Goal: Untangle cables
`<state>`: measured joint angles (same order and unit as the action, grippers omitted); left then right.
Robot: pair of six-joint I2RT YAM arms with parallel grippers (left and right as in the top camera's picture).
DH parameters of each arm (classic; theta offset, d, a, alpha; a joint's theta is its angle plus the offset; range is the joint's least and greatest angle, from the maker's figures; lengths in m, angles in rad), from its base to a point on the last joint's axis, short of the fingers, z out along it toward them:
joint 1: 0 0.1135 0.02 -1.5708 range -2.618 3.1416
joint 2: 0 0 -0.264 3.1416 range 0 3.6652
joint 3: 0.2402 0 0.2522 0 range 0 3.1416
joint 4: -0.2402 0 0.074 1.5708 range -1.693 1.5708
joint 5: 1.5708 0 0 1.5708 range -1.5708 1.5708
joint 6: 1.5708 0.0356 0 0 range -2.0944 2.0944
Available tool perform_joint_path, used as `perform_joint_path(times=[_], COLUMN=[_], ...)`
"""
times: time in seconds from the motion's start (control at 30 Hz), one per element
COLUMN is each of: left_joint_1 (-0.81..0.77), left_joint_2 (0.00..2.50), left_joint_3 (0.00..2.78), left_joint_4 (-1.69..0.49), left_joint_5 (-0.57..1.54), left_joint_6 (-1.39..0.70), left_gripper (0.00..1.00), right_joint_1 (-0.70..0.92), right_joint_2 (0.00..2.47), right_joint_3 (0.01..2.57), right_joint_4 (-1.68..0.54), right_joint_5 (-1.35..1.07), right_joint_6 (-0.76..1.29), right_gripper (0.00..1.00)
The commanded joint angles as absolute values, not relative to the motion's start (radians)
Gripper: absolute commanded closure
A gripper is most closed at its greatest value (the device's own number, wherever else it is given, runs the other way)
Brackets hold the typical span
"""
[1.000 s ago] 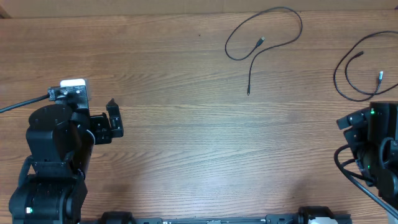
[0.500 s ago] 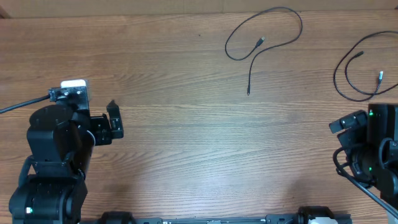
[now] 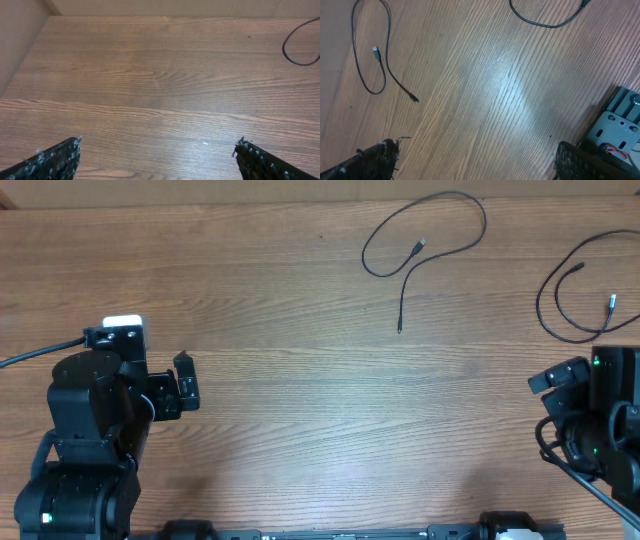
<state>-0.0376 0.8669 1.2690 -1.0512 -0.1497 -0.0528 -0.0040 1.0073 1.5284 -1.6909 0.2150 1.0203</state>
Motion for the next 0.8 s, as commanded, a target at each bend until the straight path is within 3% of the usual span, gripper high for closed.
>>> perform_joint_path(times=[0.0,0.73,0.77], left_joint_1=[-0.038,-0.038,-0.038], left_joint_2=[0.864,0.864,0.864], left_joint_3=[1.272,1.272,1.272], left_joint_4=[-1.050,-1.050,-1.050], left_joint_5=[-0.138,-0.138,-0.138], left_joint_6=[-0.067,-0.067,-0.067], left_gripper=[0.00,0.01,0.01], right_joint_1=[0.000,0.000,-0.002], right_joint_2=[1.010,0.958,0.942], right_joint_3=[1.523,1.523,1.523], right_joint_4=[-1.685,-1.685,-1.682], right_joint_5=[0.218,0.242,0.287], right_joint_6=[1.021,1.021,1.022], right_gripper=[0.00,0.00,0.06])
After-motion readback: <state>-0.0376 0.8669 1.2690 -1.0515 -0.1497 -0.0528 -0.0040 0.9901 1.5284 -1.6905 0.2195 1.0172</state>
